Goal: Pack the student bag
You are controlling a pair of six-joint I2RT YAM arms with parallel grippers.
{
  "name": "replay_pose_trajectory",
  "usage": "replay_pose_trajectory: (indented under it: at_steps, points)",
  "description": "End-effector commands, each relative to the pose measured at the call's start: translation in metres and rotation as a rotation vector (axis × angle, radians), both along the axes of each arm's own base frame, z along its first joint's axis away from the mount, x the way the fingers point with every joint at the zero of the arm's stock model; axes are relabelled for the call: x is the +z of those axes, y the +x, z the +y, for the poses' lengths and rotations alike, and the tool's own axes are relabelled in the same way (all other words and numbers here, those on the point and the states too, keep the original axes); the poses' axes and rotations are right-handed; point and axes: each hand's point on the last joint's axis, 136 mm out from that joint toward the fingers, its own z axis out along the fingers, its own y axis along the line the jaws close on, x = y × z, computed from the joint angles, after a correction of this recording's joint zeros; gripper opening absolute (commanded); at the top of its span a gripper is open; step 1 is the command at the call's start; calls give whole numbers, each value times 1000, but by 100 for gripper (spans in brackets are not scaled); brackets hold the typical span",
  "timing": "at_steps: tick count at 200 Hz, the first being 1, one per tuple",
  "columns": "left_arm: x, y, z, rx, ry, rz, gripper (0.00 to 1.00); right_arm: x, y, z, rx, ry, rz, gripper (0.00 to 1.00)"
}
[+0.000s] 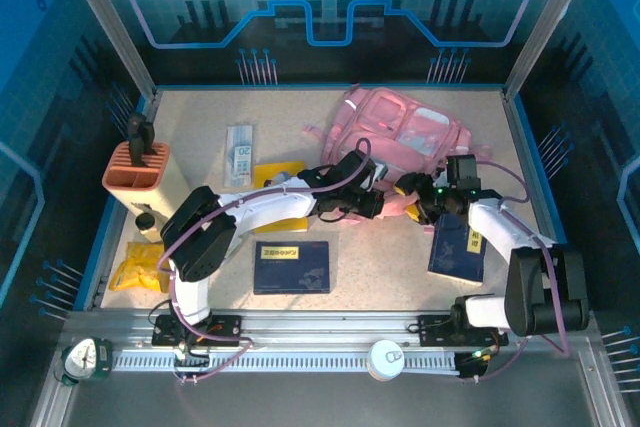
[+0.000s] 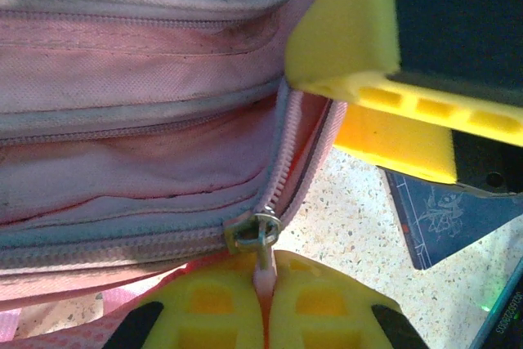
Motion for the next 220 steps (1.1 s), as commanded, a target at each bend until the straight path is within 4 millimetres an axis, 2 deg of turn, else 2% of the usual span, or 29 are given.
replay_pose_trajectory:
  at_steps: [1,25,62,89,135,143,146,158,181,200,215,220]
  points:
    - [33,-2,-22,-59,-82,-42,0,7,16,1,-10,-8,-52,62]
    - [35,-4,-22,-68,-75,-45,0,1,18,-2,4,-30,-56,44]
    - [38,-8,-18,-87,-56,-52,0,-6,25,-22,-13,-62,-64,14]
    - [35,-10,4,-97,33,-85,0,-1,31,-46,-17,-128,-81,0]
    - [11,3,65,-16,118,-14,0,11,40,-91,-55,-254,-88,0]
    - [6,3,72,-9,133,10,0,7,40,-100,-67,-280,-73,0]
    - [4,4,75,-6,142,16,0,14,46,-104,-76,-292,-87,0]
    - [-3,5,82,-6,180,32,0,15,52,-115,-100,-299,-67,0]
    - [-6,6,76,-1,165,57,0,18,67,-121,-113,-310,-78,0]
    - [4,8,53,-10,75,67,0,22,78,-114,-91,-296,-97,0]
    - [10,7,32,-25,22,56,0,24,80,-108,-58,-296,-97,10]
    - [12,8,26,-31,10,52,0,25,80,-106,-47,-300,-96,16]
